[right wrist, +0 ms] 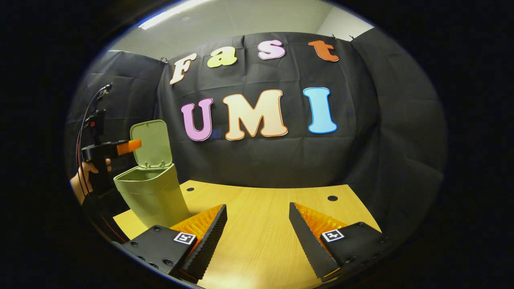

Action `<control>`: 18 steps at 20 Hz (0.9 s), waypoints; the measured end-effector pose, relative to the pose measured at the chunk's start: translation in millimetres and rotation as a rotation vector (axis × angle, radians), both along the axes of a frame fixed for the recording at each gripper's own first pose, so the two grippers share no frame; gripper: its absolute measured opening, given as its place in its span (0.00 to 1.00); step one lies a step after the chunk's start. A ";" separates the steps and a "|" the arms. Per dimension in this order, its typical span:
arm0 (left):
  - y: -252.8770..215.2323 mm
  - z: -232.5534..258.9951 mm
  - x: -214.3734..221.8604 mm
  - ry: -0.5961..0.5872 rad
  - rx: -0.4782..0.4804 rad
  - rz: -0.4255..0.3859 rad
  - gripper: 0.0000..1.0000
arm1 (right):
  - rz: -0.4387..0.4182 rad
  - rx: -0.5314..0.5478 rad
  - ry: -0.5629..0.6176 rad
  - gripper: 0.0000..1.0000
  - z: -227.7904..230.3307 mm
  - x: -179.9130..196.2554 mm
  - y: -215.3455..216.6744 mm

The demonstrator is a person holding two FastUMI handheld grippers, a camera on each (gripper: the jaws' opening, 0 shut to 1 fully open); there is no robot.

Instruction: Press the lid of the desktop garbage bin to open it, pick up the crumpled paper on the desktop and throw it into the bin, then pick up the pop can on the desktop and drop it into the bin, and finally close the garbage bin lid.

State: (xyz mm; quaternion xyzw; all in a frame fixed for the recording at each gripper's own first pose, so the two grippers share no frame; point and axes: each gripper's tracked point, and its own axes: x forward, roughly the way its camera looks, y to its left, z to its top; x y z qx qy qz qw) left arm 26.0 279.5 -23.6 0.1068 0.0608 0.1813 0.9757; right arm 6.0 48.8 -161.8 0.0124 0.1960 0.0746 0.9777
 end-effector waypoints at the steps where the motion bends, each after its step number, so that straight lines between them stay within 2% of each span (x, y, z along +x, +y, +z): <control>1: 2.3 12.6 8.5 -0.017 0.014 -0.008 0.99 | -0.009 -0.002 -0.002 0.98 -0.3 -0.3 -0.1; 3: 10.1 39.9 27.7 -0.048 0.018 -0.013 0.95 | -0.031 -0.004 -0.006 0.97 -2.3 -1.5 2.3; 7: 38.9 73.9 68.1 -0.086 -0.002 -0.004 0.99 | -0.090 0.010 -0.015 0.97 -7.2 -6.1 5.2; 10: 60.4 64.9 91.4 -0.024 -0.007 0.010 0.99 | -0.137 0.034 -0.021 0.97 -10.7 -8.5 6.3; 13: 66.6 43.7 97.0 0.047 -0.031 0.013 0.99 | -0.168 0.052 -0.006 0.97 -17.7 -11.7 3.0; 14: 67.2 49.8 98.2 0.017 -0.029 0.010 1.00 | -0.171 0.052 0.003 0.97 -21.1 -11.7 1.2; 18: 57.0 43.9 86.3 0.017 -0.057 0.012 0.96 | -0.144 0.046 0.014 0.97 -20.9 -9.3 -3.1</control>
